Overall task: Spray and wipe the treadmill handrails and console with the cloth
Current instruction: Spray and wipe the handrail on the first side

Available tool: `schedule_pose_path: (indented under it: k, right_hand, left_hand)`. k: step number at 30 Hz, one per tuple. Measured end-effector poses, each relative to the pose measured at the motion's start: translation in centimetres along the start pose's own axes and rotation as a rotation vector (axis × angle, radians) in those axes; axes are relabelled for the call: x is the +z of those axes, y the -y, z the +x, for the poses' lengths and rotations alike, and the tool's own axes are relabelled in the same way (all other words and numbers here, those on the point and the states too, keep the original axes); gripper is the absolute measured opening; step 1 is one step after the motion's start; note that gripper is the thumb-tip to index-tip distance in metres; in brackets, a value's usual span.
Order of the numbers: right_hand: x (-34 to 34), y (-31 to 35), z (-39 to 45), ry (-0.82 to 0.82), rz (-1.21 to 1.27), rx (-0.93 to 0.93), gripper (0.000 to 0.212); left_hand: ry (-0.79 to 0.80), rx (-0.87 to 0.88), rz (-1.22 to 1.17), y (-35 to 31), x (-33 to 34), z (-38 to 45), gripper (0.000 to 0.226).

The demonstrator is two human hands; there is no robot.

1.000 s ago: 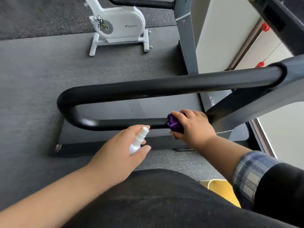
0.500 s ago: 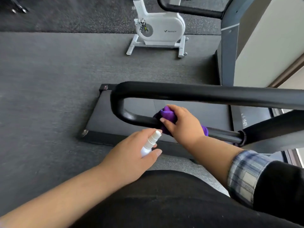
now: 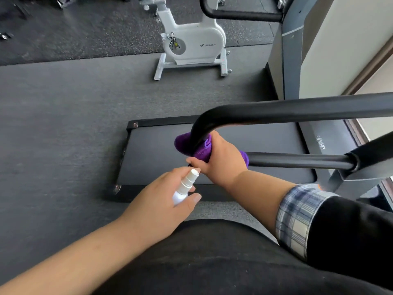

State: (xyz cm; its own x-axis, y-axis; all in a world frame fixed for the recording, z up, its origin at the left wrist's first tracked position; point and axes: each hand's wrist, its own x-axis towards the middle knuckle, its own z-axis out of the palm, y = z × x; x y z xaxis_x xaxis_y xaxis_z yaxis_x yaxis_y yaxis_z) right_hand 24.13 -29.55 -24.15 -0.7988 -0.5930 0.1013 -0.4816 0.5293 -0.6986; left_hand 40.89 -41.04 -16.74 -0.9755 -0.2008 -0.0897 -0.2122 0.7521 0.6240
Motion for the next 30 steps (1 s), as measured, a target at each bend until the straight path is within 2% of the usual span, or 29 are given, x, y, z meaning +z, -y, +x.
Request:
schedule_pose_path:
  k: [5, 8, 13, 19, 27, 30]
  right_hand:
    - [-0.6, -0.4, 0.0, 0.044, -0.137, -0.038, 0.054]
    - [-0.8, -1.0, -0.5, 0.084, -0.303, -0.057, 0.071]
    - [-1.1, -3.9, -1.6, 0.029, -0.526, -0.109, 0.066]
    - [-5.1, -8.4, -3.2, 0.030, -0.524, -0.091, 0.072]
    - [-14.9, -18.0, -7.3, 0.006, -0.568, 0.122, 0.084]
    - [-17.1, -20.6, -8.6, 0.003, -0.580, 0.118, 0.089]
  left_hand:
    - [0.091, 0.132, -0.026, -0.3, 0.1, 1.9, 0.041]
    - [0.071, 0.208, -0.077, -1.3, 0.6, 3.0, 0.041]
    - [0.089, 0.268, -0.117, -2.8, 2.5, 4.3, 0.047]
    - [0.065, 0.235, -0.177, -5.4, 5.4, 4.4, 0.059]
    - [0.037, 0.240, -0.181, -10.7, 9.1, 5.6, 0.053]
    - [0.024, 0.222, -0.180, -12.2, 10.3, 5.8, 0.051]
